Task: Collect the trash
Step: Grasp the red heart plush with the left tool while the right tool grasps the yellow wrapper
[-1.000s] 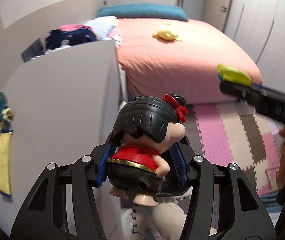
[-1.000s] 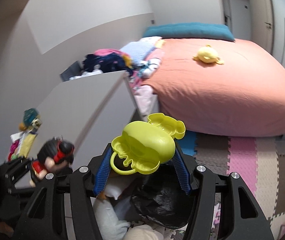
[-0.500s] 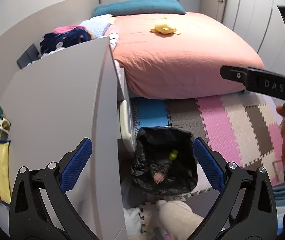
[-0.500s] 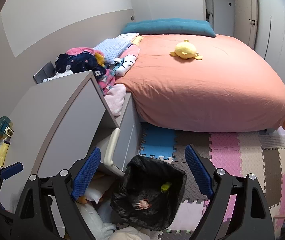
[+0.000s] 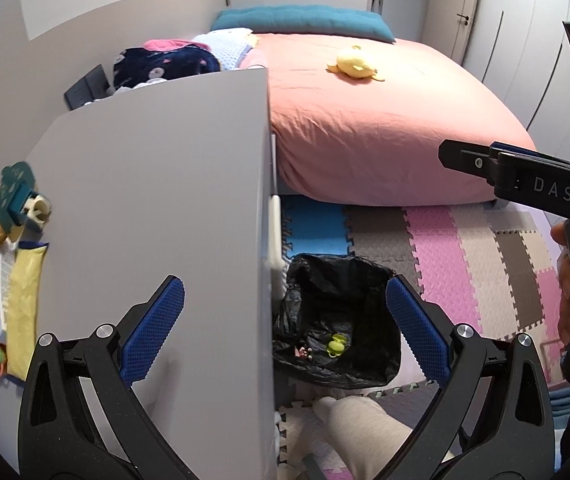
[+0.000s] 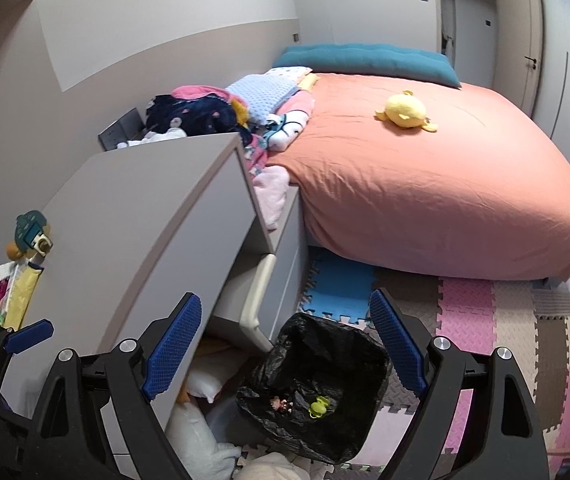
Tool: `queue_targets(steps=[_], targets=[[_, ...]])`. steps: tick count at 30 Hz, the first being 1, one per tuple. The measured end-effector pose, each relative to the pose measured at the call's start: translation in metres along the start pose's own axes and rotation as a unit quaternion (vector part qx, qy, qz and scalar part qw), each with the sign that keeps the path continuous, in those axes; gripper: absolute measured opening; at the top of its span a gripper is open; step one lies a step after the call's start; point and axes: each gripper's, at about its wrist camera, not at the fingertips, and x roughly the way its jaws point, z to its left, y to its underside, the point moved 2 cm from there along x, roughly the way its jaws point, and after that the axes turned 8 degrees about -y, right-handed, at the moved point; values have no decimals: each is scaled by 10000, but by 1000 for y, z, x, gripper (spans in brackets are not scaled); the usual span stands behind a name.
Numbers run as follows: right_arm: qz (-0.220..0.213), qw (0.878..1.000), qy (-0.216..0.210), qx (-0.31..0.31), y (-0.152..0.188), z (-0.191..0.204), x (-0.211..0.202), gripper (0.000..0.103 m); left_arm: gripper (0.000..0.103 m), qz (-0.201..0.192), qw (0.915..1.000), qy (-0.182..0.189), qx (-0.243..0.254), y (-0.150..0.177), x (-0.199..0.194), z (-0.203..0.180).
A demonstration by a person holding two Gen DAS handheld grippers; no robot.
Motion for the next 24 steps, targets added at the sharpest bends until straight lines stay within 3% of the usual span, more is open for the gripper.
queue_targets(steps=[13,24], targets=[[121,9962,-603,-610,6,102,15,86,98,-93,9971,-481,-590,31,-24,86],[354,9885,-966,-1107,18,183,40,86,98,-120,9876,-982,-1221,69,-46,172]])
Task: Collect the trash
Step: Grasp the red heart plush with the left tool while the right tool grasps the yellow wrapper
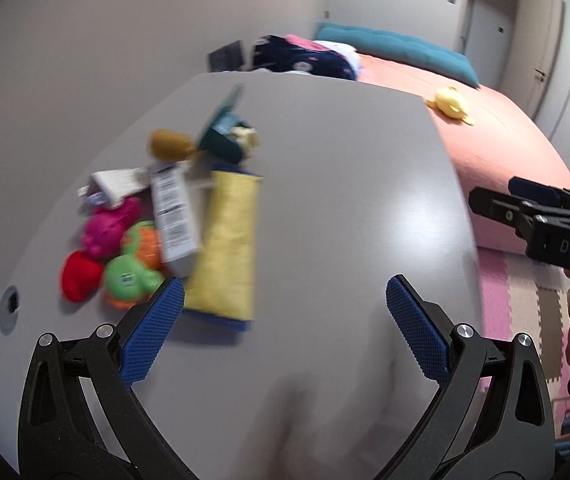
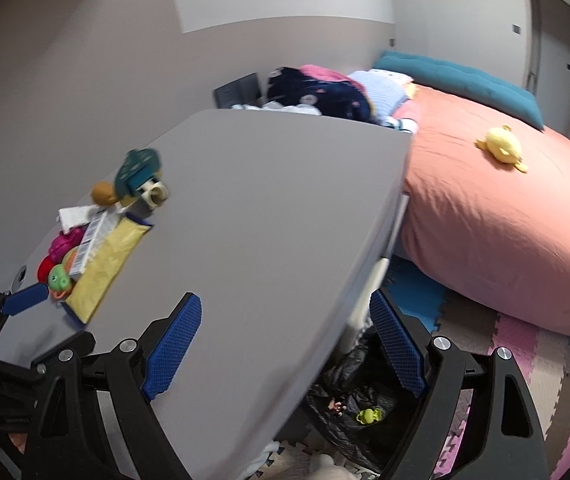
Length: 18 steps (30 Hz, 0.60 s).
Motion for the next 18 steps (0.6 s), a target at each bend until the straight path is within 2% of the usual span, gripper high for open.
queue_targets(steps=[9,14,18], targets=[[242,9981,-433,-367,-4,64,35,86,98,-97,9974,-425,-572,7,-1,81],[387,9966,-644,-350,-7,89,58,86,98,8,9936,-725,-865,9,11,119],[506,9957,-689,-349,-12,108,78,79,98,125,9894,-935,-1103,9,28,141]])
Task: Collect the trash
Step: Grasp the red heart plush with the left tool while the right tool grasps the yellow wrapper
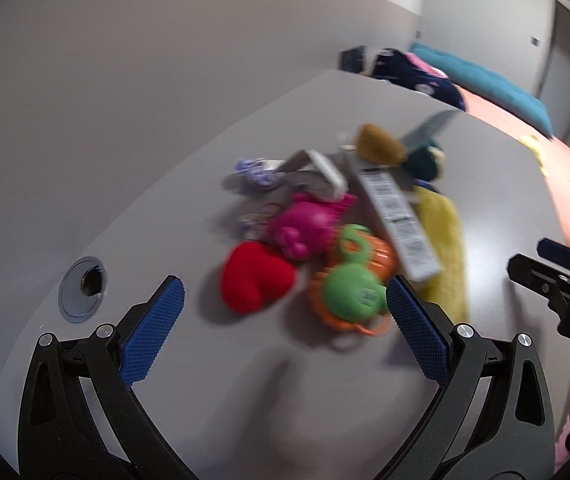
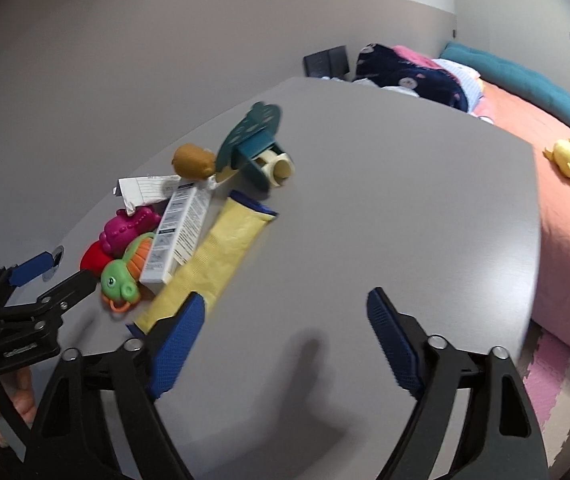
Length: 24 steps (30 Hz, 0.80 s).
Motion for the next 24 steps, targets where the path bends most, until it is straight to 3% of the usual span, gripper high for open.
queue_targets(steps=[8,14,18,21,23,24], targets=[[41,10000,-13,11,-15,18,30,78,95,146,9996,-47,-249,-9,33,20],[184,9998,76,0,-18,24,52,78,70,429,9990,-27,-136,-4,54,21],[223,9996,143,-75,-19,27,59,78,65,386,9992,-55,-40,-3,56,17],[232,9993,239,-186,-16,32,59,70,58,315,9995,-56,-34,-5,58,14],[260,9979,407,-442,-14,38,60,53,47,273,9996,-63,-16,-4,56,14],[251,9974,421,-534,-12,40,59,45,47,267,9996,-86,-5,-4,56,14]])
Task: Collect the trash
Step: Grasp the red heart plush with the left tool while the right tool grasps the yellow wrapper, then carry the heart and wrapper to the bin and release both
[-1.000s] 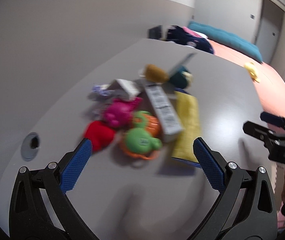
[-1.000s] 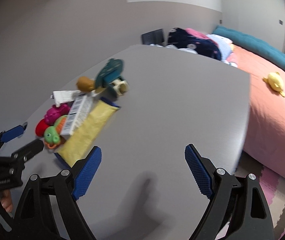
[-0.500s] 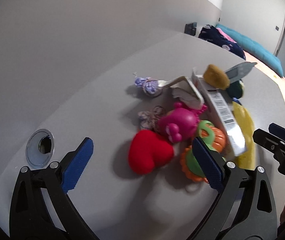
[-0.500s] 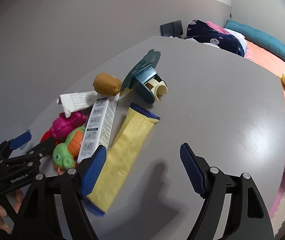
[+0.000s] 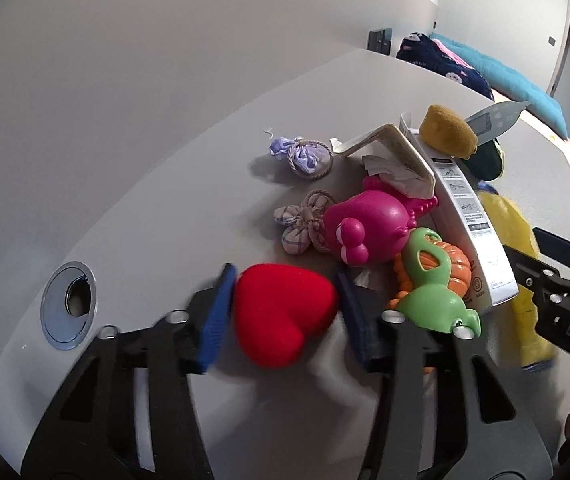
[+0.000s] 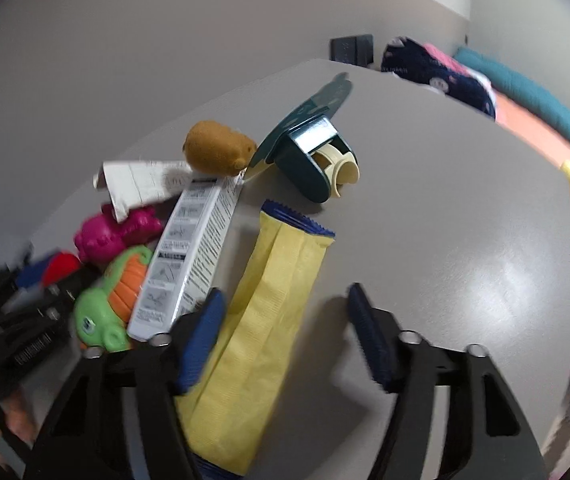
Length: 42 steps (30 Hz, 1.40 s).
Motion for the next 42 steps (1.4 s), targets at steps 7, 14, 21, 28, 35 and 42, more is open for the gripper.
queue_targets(steps=[7,14,21,28,35,42], targets=[[51,9988,-419,267,3,-14,-11,23,47,-20,9998,-138,110,-1,-2,-7],[-74,9983,-506,285,5,-25,-35,23,47,-59,9998,-172,58,1,-19,-10],[-258,9976,-513,386,12,-42,-66,23,47,-279,9996,-92,45,-4,-53,-24],[-474,9964,-394,576,23,-75,-103,23,47,-428,9986,140,291,-1,-84,-69],[-682,9941,-188,817,38,-117,-136,23,47,-495,9960,438,596,6,-106,-120],[-855,9895,100,1160,59,-172,-171,23,47,-542,9895,811,1069,7,-124,-186]])
